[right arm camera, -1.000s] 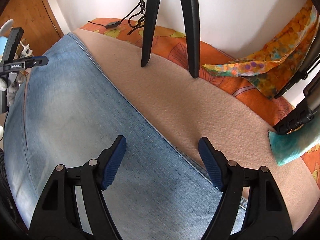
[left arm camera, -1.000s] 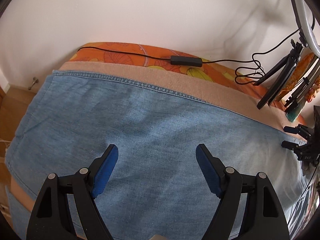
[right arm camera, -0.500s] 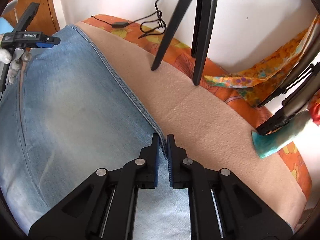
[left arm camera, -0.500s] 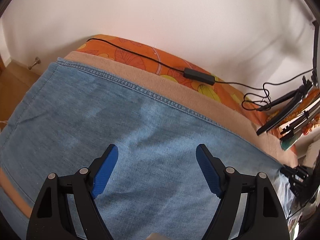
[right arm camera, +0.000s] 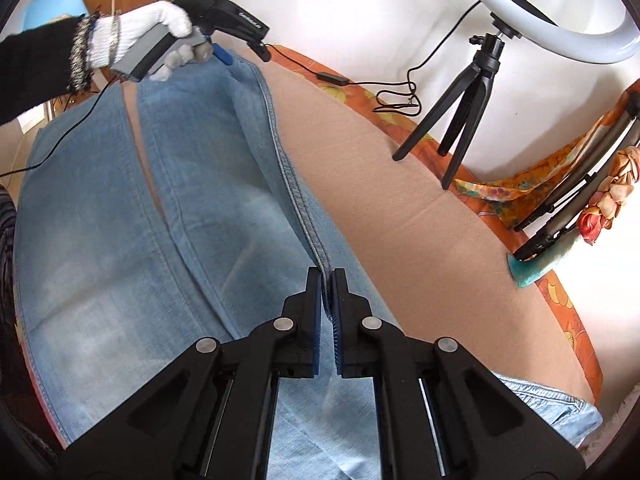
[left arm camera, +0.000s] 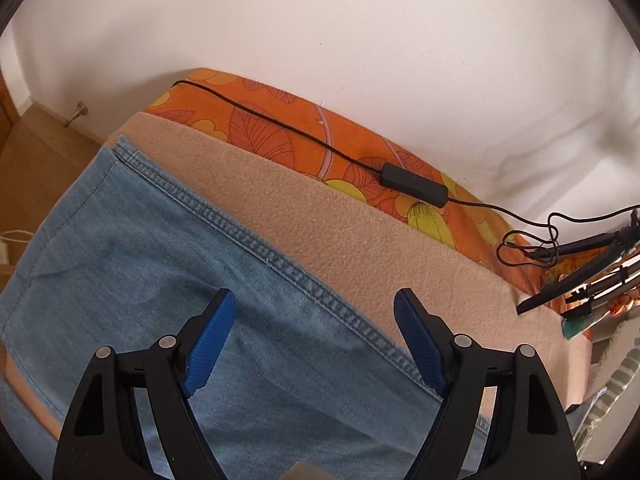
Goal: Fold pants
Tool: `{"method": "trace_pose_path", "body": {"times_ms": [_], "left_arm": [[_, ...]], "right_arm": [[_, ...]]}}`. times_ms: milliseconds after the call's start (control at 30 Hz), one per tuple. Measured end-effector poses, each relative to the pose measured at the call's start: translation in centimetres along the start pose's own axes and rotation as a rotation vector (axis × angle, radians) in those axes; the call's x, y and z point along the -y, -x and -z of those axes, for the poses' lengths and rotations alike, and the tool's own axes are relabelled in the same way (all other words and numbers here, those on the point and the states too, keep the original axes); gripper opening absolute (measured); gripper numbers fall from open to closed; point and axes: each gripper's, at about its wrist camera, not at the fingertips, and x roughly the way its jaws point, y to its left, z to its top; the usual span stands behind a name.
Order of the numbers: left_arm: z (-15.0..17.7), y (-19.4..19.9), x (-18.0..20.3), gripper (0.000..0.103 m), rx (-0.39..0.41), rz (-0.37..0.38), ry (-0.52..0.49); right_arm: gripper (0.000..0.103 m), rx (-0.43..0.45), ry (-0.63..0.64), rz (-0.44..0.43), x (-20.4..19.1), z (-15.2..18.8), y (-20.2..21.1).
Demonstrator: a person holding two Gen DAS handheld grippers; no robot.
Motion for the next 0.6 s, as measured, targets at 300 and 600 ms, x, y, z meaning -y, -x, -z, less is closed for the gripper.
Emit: {"method": "trace_pose_path", "body": {"times_ms": [300,600], "left_arm": [[0.7,-3.3,1.1,0.081,-0.051,-0.152,-0.062],[2.7,-1.5,-0.5,0.056,0.137,-0.087,-0.030]], "right_arm": [[0.006,0.003,0.096,-0.022,-4.0,1.3,1.2],[0.004,0.038,0.071,0.014,-3.2,1.2,2.7]]}}
